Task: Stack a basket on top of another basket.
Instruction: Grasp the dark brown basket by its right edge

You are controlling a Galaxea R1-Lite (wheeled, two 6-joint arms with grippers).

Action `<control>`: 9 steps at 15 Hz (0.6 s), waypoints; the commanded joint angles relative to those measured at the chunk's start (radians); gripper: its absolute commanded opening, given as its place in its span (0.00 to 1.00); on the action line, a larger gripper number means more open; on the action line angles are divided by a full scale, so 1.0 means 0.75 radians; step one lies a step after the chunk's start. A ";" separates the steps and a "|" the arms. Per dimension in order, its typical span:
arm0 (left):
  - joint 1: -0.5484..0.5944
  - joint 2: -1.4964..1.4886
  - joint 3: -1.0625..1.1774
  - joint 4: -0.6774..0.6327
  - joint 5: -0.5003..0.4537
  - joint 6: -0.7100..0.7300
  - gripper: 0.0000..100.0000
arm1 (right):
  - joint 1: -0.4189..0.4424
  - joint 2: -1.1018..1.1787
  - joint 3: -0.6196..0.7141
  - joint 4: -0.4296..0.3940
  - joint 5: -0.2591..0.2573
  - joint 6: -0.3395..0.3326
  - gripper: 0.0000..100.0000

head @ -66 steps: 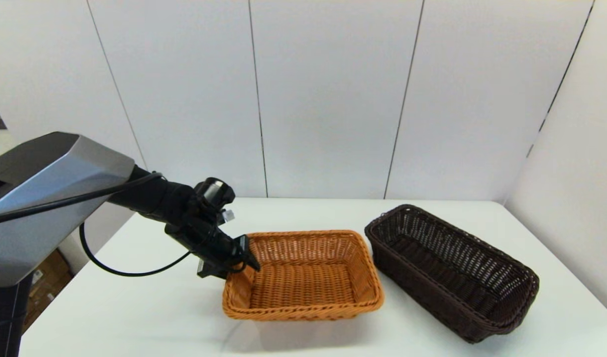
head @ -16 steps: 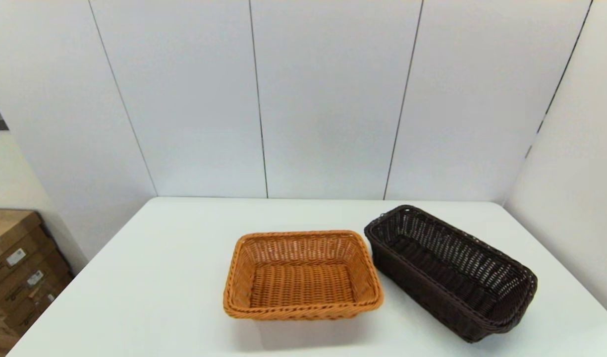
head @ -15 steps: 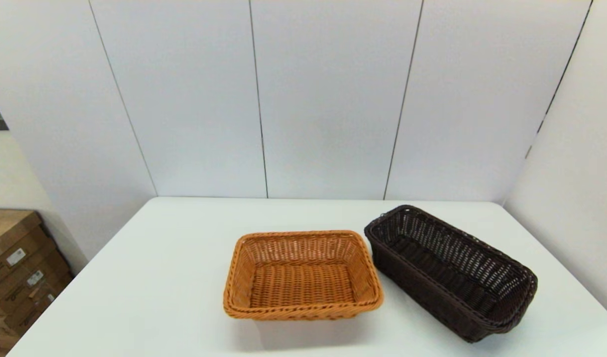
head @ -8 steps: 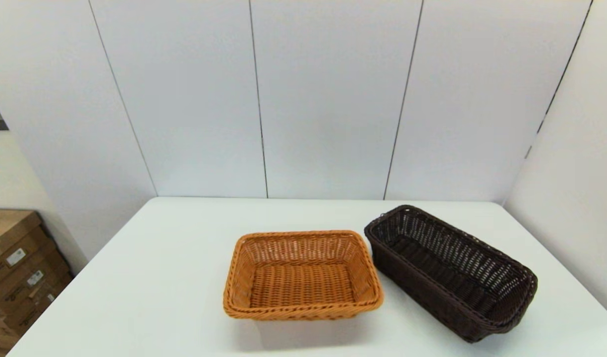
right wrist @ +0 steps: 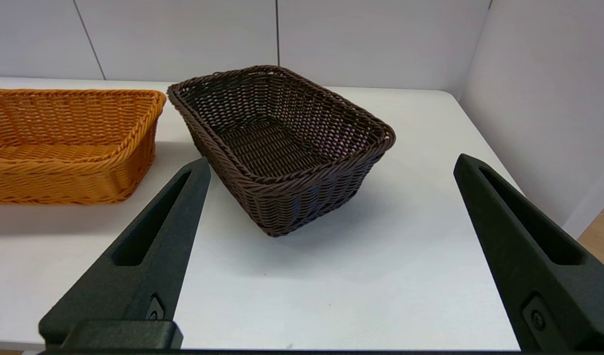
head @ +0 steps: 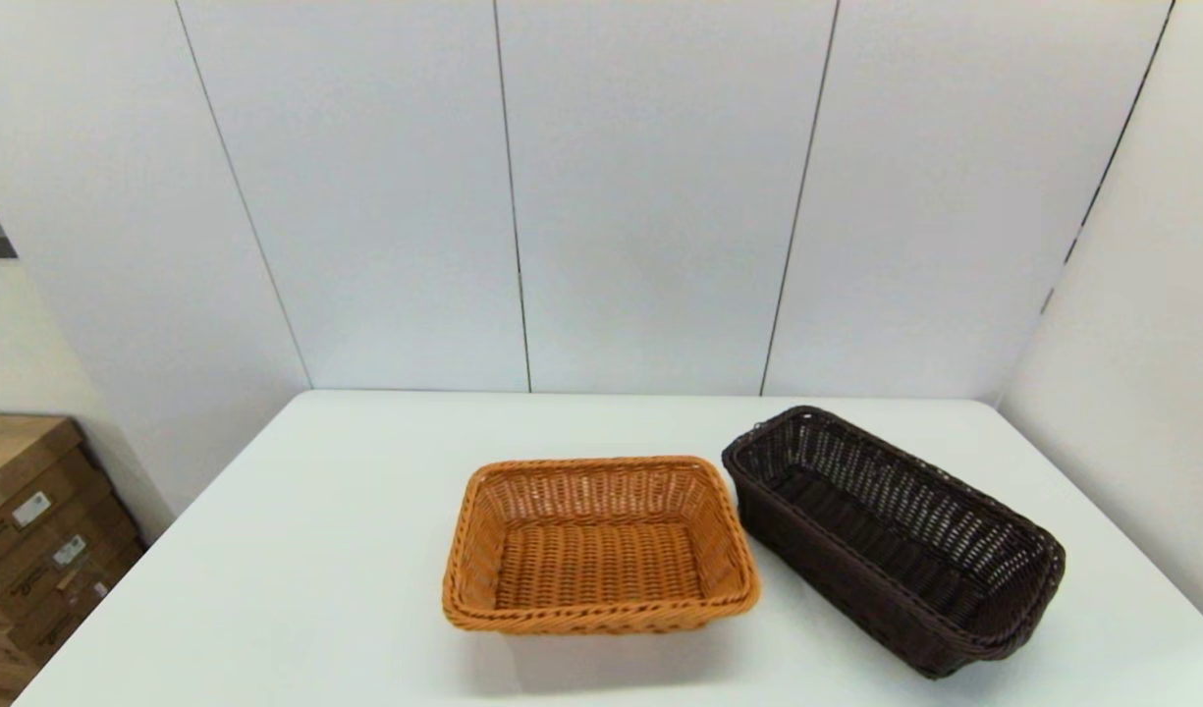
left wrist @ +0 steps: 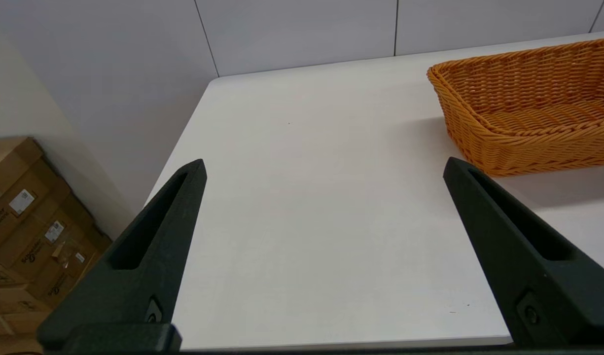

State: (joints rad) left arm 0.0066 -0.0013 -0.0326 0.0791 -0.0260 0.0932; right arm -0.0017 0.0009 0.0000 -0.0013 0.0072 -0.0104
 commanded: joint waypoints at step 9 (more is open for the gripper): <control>0.001 0.002 0.000 0.001 0.000 -0.002 1.00 | 0.000 0.001 0.002 0.000 0.001 0.000 1.00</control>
State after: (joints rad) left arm 0.0066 -0.0013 -0.0321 0.0794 -0.0260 0.0932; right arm -0.0017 0.0009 0.0000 -0.0013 0.0072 -0.0100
